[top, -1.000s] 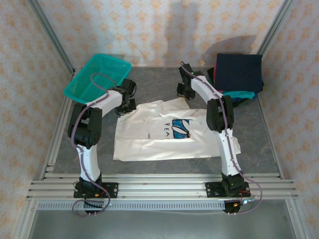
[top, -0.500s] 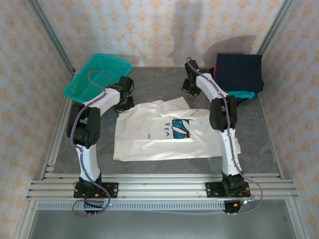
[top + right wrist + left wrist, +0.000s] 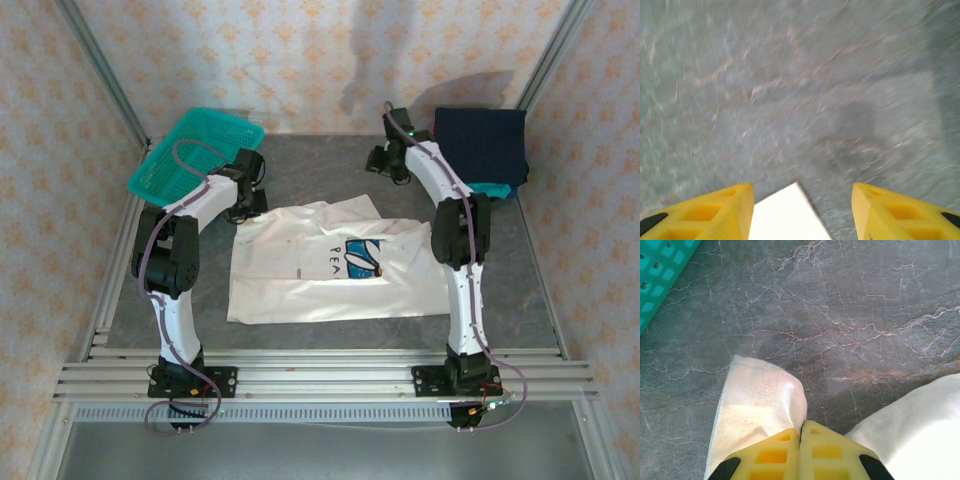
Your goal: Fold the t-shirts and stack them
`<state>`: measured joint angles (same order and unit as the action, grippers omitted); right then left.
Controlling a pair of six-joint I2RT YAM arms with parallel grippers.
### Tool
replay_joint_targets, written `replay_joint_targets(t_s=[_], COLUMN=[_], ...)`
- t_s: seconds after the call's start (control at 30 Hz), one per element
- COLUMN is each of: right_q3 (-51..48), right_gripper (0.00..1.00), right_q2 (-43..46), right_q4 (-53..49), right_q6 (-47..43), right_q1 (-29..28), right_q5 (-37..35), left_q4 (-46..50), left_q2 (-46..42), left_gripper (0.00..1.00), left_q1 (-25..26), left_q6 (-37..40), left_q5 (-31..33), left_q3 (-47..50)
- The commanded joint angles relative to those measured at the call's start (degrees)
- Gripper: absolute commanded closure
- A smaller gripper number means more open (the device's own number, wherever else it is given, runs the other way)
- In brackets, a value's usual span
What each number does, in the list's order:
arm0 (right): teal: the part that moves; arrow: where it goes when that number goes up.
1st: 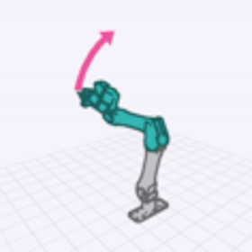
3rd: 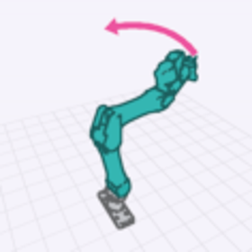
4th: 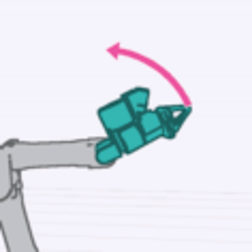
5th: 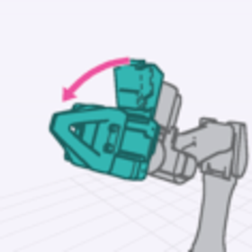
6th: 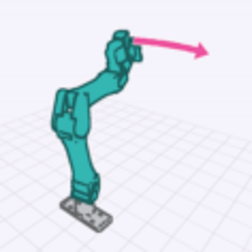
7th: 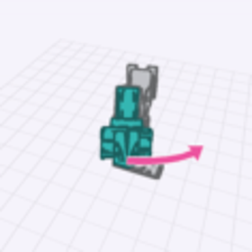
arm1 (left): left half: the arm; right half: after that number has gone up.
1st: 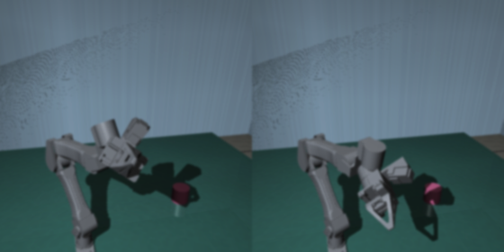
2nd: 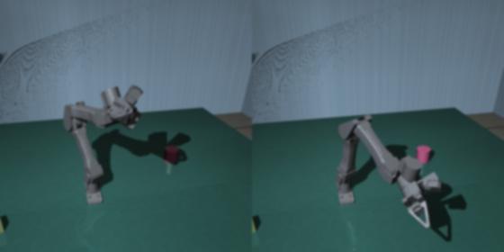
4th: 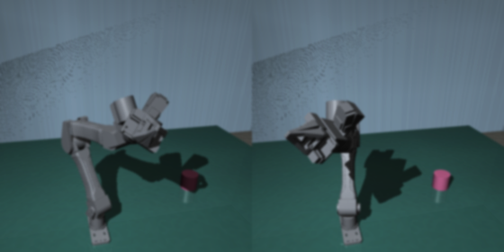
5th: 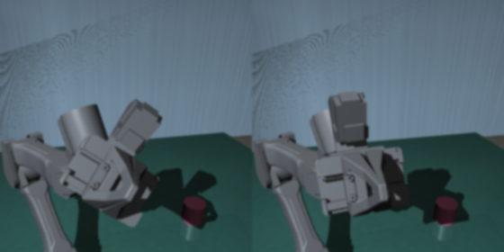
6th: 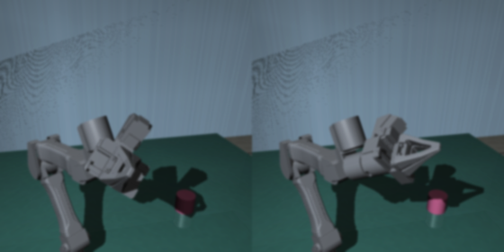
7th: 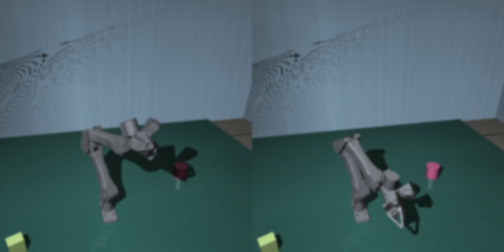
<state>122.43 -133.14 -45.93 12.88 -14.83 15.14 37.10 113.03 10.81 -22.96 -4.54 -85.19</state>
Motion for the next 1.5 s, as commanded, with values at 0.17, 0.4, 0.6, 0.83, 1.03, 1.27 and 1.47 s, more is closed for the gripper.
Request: replay_joint_targets(t_s=[0.17, 0.4, 0.6, 0.83, 1.03, 1.27, 1.47], right_q3=[-0.88, -1.11, -1.09, 1.02, 0.78, 1.50, -2.00], right_gripper=[0.46, 0.48, 0.49, 0.70, 1.00, 1.00, 1.00], right_q2=[-4.13, -5.18, -6.25, -9.75, -8.31, -1.50, 5.40], right_q4=[-5.18, -5.46, -4.82, -6.84, -5.47, -1.83, 4.71], right_q6=[-6.63, -7.23, -7.27, -6.36, -4.22, -5.64, -8.86], right_q1=[-5.58, -5.99, -6.18, -6.45, -6.43, -6.14, -3.96], right_q5=[-3.34, -6.28, -7.39, -7.39, -13.04, -22.58, -31.46], left_q4=[0.74, 0.96, 1.06, 1.15, 1.78, 2.27, 3.23], left_q2=[-2.43, -2.57, -2.43, -2.79, -3.25, -5.26, -5.82], left_gripper=[1.00, 1.00, 1.00, 1.00, 1.00, 1.00, 1.00], left_q1=[-0.18, -0.19, -0.22, -0.28, -0.26, -1.03, -1.97], left_q6=[0.01, 0.46, 0.67, 1.30, 2.06, 2.57, 3.43], left_q5=[-1.01, -0.85, -0.76, -0.14, 0.45, 1.17, 1.10], left_q3=[0.63, 0.81, 0.64, 1.50, 1.52, 1.14, -1.87])
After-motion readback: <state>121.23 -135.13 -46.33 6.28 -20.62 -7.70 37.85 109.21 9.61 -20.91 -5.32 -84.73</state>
